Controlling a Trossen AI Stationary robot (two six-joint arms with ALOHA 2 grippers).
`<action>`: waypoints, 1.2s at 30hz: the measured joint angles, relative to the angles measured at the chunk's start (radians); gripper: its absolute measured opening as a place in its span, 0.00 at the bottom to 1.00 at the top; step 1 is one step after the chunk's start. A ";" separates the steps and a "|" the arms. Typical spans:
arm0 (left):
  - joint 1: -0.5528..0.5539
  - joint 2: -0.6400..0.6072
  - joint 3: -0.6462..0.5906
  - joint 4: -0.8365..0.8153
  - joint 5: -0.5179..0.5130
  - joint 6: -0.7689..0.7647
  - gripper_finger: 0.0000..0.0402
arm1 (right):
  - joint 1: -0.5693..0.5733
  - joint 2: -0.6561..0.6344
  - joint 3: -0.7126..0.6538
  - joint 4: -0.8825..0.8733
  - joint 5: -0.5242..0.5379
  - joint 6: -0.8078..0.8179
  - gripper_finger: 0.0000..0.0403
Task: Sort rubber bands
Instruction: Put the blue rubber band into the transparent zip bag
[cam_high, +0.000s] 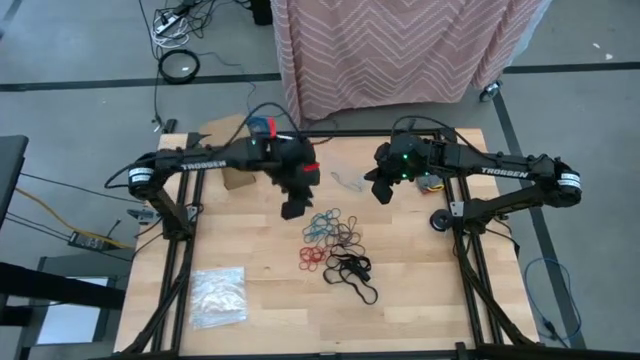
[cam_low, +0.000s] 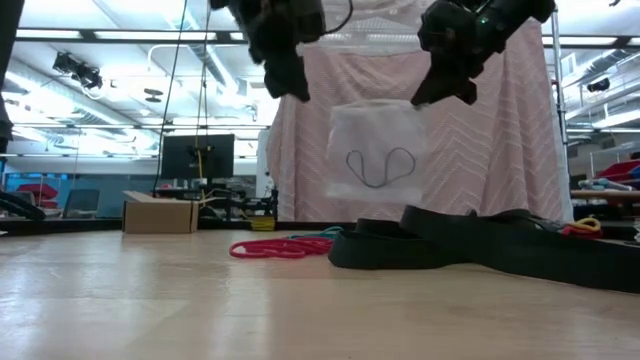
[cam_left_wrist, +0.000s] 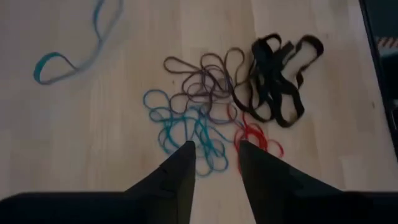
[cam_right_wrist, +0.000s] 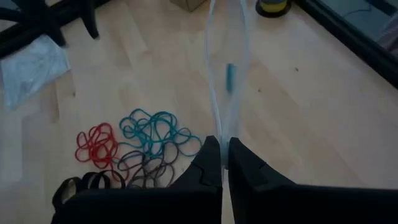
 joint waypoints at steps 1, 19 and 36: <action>-0.007 -0.003 -0.048 0.043 0.003 -0.025 0.30 | 0.000 0.000 0.000 0.002 -0.003 0.000 0.00; -0.028 -0.015 -0.495 0.531 -0.050 -0.337 0.29 | 0.000 -0.006 0.000 -0.054 -0.012 -0.001 0.00; -0.126 0.096 -0.537 0.646 -0.224 -0.279 0.29 | 0.000 -0.006 0.000 -0.039 -0.010 0.006 0.00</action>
